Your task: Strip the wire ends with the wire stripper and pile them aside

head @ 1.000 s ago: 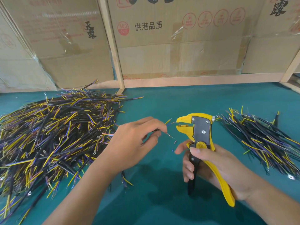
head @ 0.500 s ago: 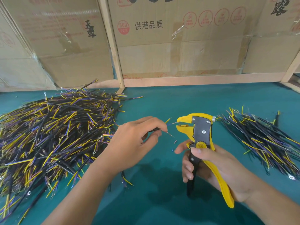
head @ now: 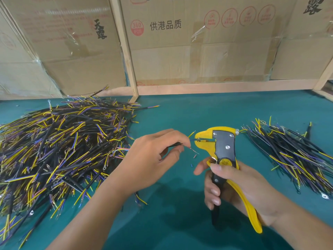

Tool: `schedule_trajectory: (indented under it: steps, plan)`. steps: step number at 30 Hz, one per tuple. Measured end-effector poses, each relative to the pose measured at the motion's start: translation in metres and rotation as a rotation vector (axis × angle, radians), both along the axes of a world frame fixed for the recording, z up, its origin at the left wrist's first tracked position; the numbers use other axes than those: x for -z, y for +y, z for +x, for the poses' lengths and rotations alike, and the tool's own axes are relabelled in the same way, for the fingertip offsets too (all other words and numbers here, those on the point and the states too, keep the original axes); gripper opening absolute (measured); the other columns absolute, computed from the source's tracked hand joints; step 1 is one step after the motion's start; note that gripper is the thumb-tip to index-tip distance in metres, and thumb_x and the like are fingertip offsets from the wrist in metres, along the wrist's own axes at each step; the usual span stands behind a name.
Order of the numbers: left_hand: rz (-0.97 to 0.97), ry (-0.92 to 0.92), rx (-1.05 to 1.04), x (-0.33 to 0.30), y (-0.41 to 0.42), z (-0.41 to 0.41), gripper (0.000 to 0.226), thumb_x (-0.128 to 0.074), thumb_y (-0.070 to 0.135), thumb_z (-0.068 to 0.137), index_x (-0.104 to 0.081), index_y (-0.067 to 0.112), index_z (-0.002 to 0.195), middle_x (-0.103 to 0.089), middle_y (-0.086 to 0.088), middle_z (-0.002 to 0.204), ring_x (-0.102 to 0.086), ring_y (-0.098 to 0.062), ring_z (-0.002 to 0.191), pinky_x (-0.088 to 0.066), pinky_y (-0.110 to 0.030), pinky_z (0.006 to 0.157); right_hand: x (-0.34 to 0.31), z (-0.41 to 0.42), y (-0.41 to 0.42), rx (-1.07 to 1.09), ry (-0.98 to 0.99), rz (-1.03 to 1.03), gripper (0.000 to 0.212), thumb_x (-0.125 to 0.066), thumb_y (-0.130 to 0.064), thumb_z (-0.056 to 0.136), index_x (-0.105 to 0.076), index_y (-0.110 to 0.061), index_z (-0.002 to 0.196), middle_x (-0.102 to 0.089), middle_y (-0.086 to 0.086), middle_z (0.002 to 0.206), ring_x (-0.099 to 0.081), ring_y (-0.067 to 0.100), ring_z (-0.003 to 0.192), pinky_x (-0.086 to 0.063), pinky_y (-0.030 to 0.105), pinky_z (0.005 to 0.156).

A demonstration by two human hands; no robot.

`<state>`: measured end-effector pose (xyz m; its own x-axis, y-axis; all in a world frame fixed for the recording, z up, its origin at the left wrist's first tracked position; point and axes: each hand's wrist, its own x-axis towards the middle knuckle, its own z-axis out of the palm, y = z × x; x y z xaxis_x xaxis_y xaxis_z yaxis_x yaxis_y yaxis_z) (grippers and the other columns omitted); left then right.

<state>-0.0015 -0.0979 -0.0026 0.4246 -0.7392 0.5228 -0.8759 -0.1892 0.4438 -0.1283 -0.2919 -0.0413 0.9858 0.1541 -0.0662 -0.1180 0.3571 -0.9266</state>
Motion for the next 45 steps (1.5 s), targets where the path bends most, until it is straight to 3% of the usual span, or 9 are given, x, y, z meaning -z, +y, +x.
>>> schedule_trajectory:
  steps: [4, 10, 17, 21, 26, 30, 34, 39, 45]
  plan:
    - [-0.028, 0.025, 0.008, 0.001, 0.001, 0.001, 0.018, -0.056, 0.017, 0.096, -0.060, 0.032, 0.103, -0.064, 0.010, 0.094, -0.058, -0.032, 0.066, -0.046, -0.040, 0.060, -0.002, -0.001, 0.001, -0.013, 0.037, 0.050, 0.046, -0.072, -0.038, 0.085, -0.066, 0.002, 0.107, -0.040, 0.011, 0.061, -0.042, 0.025, 0.049, -0.047, 0.041, 0.057]
    - [-0.066, 0.056, 0.030, 0.000, 0.001, 0.001, 0.019, -0.058, 0.009, 0.095, -0.062, 0.027, 0.099, -0.065, 0.013, 0.090, -0.056, -0.013, 0.070, -0.044, -0.026, 0.060, -0.007, -0.005, -0.001, -0.056, 0.059, 0.079, 0.051, -0.076, -0.044, 0.084, -0.066, 0.000, 0.108, -0.034, 0.005, 0.056, -0.034, 0.019, 0.043, -0.040, 0.032, 0.049]
    - [-0.073, 0.087, 0.055, 0.001, 0.002, 0.002, 0.018, -0.058, 0.005, 0.095, -0.061, 0.023, 0.097, -0.065, 0.010, 0.088, -0.057, -0.019, 0.070, -0.046, -0.033, 0.062, -0.013, -0.008, -0.003, -0.051, 0.088, 0.068, 0.058, -0.085, -0.053, 0.073, -0.069, -0.005, 0.102, -0.031, -0.001, 0.050, -0.029, 0.011, 0.036, -0.034, 0.022, 0.043]
    - [-0.078, 0.098, 0.056, -0.001, 0.001, 0.001, 0.018, -0.059, 0.003, 0.094, -0.061, 0.022, 0.095, -0.064, 0.010, 0.085, -0.052, -0.017, 0.064, -0.042, -0.025, 0.058, -0.015, -0.009, -0.002, -0.051, 0.083, 0.057, 0.056, -0.086, -0.054, 0.071, -0.070, -0.007, 0.099, -0.030, -0.002, 0.049, -0.027, 0.011, 0.035, -0.033, 0.021, 0.042]
    - [-0.087, 0.100, 0.070, -0.003, 0.002, -0.001, 0.016, -0.060, 0.005, 0.093, -0.062, 0.020, 0.093, -0.058, 0.018, 0.077, -0.043, -0.016, 0.056, -0.036, -0.024, 0.053, -0.016, -0.009, 0.000, -0.040, 0.083, 0.033, 0.054, -0.084, -0.053, 0.073, -0.070, -0.008, 0.098, -0.030, -0.002, 0.049, -0.027, 0.011, 0.035, -0.033, 0.021, 0.042]
    - [-0.086, 0.075, 0.055, -0.004, 0.001, -0.003, 0.012, -0.060, 0.007, 0.090, -0.061, 0.019, 0.092, -0.049, 0.028, 0.070, -0.033, -0.009, 0.053, -0.028, -0.014, 0.053, -0.015, -0.008, 0.001, -0.022, 0.109, 0.032, 0.045, -0.077, -0.048, 0.078, -0.071, -0.008, 0.097, -0.029, -0.002, 0.049, -0.026, 0.011, 0.036, -0.033, 0.021, 0.041]
    - [-0.085, 0.094, 0.055, -0.004, 0.001, -0.004, 0.010, -0.056, 0.014, 0.088, -0.060, 0.023, 0.092, -0.053, 0.019, 0.073, -0.035, -0.013, 0.053, -0.029, -0.016, 0.052, -0.014, -0.007, 0.000, -0.011, 0.107, 0.034, 0.043, -0.075, -0.046, 0.079, -0.071, -0.008, 0.098, -0.029, -0.002, 0.049, -0.026, 0.012, 0.036, -0.033, 0.021, 0.041]
    - [-0.140, 0.125, -0.016, -0.007, 0.008, 0.004, 0.010, -0.053, 0.017, 0.087, -0.058, 0.024, 0.091, -0.059, 0.005, 0.078, -0.043, -0.024, 0.056, -0.036, -0.032, 0.051, -0.016, -0.004, -0.010, 0.085, 0.085, 0.091, 0.042, -0.076, -0.043, 0.078, -0.070, -0.006, 0.097, -0.027, -0.002, 0.049, -0.026, 0.011, 0.035, -0.032, 0.021, 0.041]
    - [-0.129, 0.104, -0.103, -0.006, 0.004, 0.005, 0.026, -0.051, 0.001, 0.089, -0.060, 0.023, 0.098, -0.060, 0.017, 0.083, -0.035, -0.010, 0.052, -0.030, -0.011, 0.053, -0.010, 0.004, -0.006, 0.227, -0.007, 0.103, 0.033, -0.073, -0.019, 0.084, -0.071, 0.004, 0.107, -0.040, 0.011, 0.064, -0.043, 0.025, 0.056, -0.048, 0.037, 0.058]
